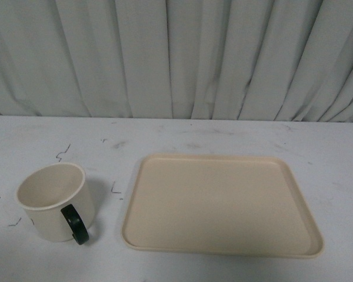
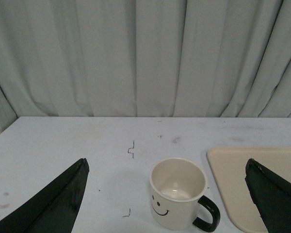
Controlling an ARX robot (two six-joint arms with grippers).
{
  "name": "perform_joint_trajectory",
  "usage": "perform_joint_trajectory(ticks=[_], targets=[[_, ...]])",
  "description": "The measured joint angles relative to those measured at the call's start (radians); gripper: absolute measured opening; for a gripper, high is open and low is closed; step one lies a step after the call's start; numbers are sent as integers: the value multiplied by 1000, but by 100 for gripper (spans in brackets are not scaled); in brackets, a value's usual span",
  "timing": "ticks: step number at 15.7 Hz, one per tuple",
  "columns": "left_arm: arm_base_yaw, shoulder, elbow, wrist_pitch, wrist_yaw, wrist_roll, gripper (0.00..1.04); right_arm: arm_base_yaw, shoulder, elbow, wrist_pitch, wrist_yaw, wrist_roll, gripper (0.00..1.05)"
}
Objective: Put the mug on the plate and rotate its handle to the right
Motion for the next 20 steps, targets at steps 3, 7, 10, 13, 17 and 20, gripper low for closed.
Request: perform_joint_trajectory(ticks=[3,7,10,13,17,20], targets=[[0,0,0,0,0,0,98,0,0,0,0,0,0,98],[0,0,0,0,0,0,98,0,0,0,0,0,0,98],[0,0,0,0,0,0,98,0,0,0,0,0,0,98],[0,0,0,0,0,0,98,0,0,0,0,0,0,98],[86,373,135,56,85,35,98,0,0,0,0,0,0,98],[161,780,400,-183,299,138,98,0,0,0,0,0,0,98]])
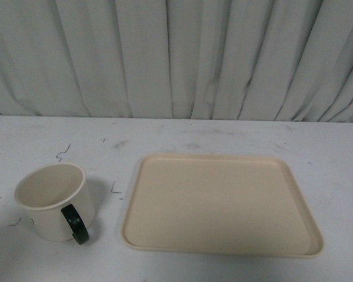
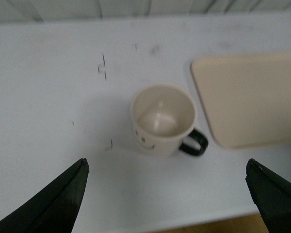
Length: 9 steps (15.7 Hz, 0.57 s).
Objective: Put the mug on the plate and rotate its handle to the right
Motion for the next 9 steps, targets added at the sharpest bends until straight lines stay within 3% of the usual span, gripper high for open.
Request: perform_joint_trajectory(ticks=[3,5,9], targets=[[15,352,275,-268,111,112,98,0,0,0,0,0,0,98],[20,528,407,-301,74,178,98,0,0,0,0,1,0,98],[-2,834,560,-350,-124,161,98,0,0,0,0,3,0,98]])
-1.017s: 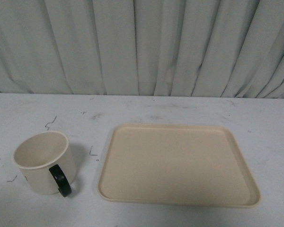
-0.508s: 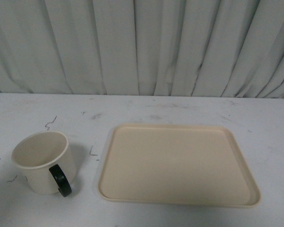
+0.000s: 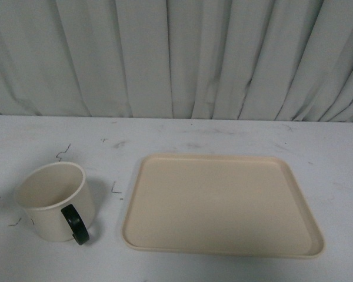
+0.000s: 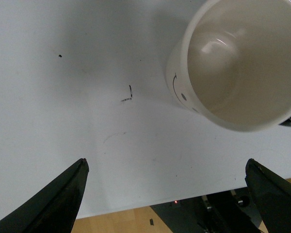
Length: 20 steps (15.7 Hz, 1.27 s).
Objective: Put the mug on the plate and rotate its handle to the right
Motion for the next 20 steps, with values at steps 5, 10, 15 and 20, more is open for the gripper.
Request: perform_joint_trajectory(ticks=[5,10,15,20], targets=[[-92,138,111,11,-34,-117,98,0,0,0,0,0,0,98],[-122,286,162,91,-148,-189,85,0,0,0,1,0,0,98],[-151,308,183,34,-174,-248,18,0,0,0,0,0,0,98],[-202,220,220,-34,-175,-262,3,0,0,0,0,0,0,98]])
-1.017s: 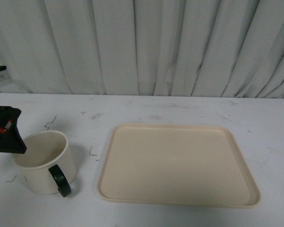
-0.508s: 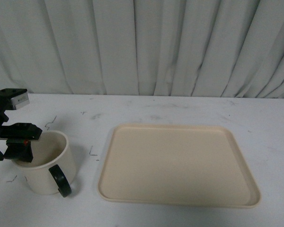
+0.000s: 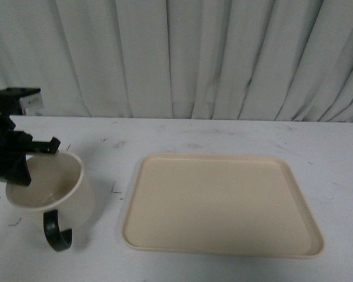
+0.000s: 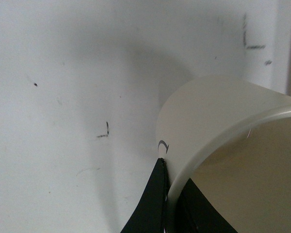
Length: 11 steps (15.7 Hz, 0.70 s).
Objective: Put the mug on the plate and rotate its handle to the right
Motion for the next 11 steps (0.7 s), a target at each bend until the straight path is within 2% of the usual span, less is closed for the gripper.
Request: perform_joint_trajectory(ticks=[3,8,10,11], targets=[[-85,-4,77,-22,10,-63,3,0,0,0,0,0,0,98],[-380,179,276,-60,45,-195,3,0,0,0,0,0,0,98],[-461,330,410,-118,52,-252,3,0,0,0,0,0,0,98],[-459,356,449,-135,42,-264,3,0,0,0,0,0,0,98]])
